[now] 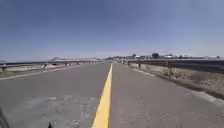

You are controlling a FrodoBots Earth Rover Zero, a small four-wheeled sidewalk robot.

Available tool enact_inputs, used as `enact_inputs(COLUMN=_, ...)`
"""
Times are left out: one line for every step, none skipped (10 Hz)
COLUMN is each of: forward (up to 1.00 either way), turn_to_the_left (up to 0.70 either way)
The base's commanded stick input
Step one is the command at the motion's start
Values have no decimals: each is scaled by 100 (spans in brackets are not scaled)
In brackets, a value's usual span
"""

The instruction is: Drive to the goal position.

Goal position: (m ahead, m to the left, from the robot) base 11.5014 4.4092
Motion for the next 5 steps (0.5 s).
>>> enact_inputs(forward=85, turn_to_the_left=0)
enact_inputs(forward=85, turn_to_the_left=0)
enact_inputs(forward=85, turn_to_the_left=0)
enact_inputs(forward=85, turn_to_the_left=0)
enact_inputs(forward=85, turn_to_the_left=0)
